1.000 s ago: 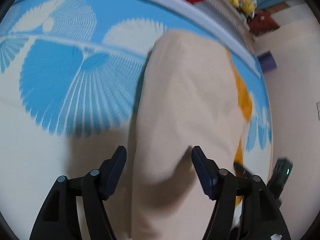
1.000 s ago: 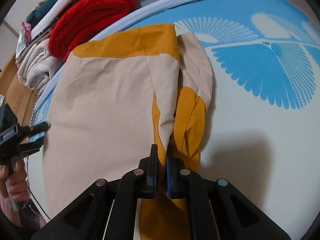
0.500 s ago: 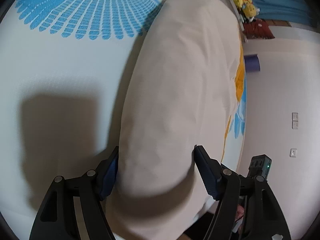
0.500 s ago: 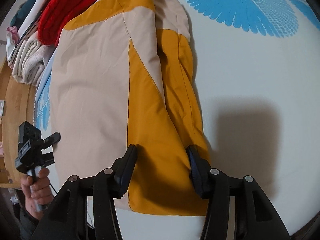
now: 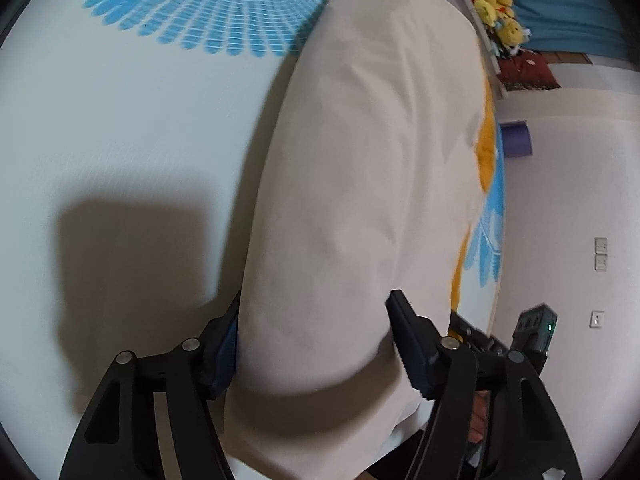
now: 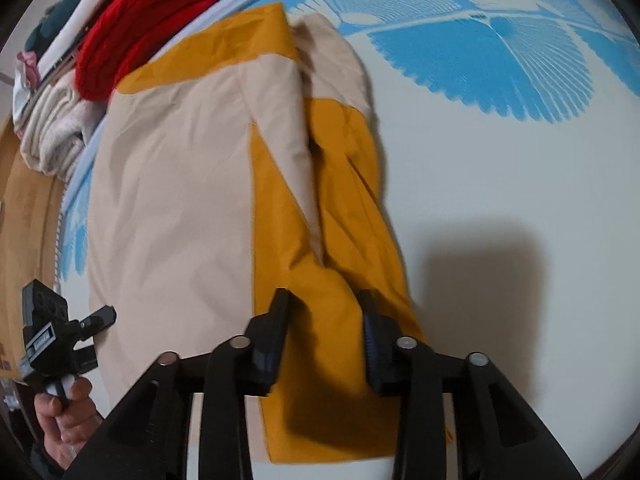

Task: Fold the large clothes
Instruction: 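Release the jacket and pull both grippers back from the bundle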

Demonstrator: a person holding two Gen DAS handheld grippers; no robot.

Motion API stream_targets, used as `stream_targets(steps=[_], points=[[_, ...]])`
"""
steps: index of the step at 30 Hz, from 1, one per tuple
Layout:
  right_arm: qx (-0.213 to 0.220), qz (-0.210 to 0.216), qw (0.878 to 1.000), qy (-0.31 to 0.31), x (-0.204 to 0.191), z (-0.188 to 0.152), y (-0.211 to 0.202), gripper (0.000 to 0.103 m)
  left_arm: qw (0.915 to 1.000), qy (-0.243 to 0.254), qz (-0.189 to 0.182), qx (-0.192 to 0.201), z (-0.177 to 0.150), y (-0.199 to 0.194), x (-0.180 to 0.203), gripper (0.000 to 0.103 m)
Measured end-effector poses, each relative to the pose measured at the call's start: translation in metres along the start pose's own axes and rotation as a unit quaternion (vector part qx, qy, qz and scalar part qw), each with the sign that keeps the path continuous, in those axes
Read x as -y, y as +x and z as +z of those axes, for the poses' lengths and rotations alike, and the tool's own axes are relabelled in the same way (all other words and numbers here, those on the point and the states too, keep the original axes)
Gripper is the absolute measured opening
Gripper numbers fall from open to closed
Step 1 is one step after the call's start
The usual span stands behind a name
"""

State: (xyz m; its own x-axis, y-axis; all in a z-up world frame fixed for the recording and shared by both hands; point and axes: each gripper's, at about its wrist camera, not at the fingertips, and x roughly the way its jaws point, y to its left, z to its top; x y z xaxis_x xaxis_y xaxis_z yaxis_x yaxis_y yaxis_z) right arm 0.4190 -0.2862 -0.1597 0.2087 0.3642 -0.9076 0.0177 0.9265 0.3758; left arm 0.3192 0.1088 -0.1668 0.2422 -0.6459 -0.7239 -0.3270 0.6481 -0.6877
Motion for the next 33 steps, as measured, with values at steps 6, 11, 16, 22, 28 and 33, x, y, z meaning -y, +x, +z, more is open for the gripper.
stream_targets(steps=[6,11,16,22,28,33], points=[[-0.005,-0.031,0.999,0.005,0.028,-0.032,-0.016,0.048,0.9842,0.105,0.137,0.040,-0.044,-0.020,0.026,0.069],[0.027,-0.175,0.983,-0.050,0.025,-0.077,-0.046,0.048,0.9230,0.215,0.296,0.119,-0.106,-0.050,0.059,0.068],[0.201,-0.134,0.968,-0.067,-0.015,-0.136,-0.137,0.054,0.8786,0.257,0.328,0.234,-0.182,-0.108,0.074,0.095],[0.308,-0.134,0.932,-0.135,-0.068,-0.216,-0.184,0.085,0.8682,0.266,0.311,0.280,-0.243,-0.144,0.091,0.102],[0.324,-0.137,0.927,-0.133,-0.090,-0.262,-0.195,0.089,0.8707,0.274,0.282,0.295,-0.286,-0.147,0.105,0.102],[0.301,-0.138,0.932,-0.146,-0.099,-0.277,-0.182,0.090,0.8769,0.273,0.269,0.290,-0.296,-0.129,0.101,0.102]])
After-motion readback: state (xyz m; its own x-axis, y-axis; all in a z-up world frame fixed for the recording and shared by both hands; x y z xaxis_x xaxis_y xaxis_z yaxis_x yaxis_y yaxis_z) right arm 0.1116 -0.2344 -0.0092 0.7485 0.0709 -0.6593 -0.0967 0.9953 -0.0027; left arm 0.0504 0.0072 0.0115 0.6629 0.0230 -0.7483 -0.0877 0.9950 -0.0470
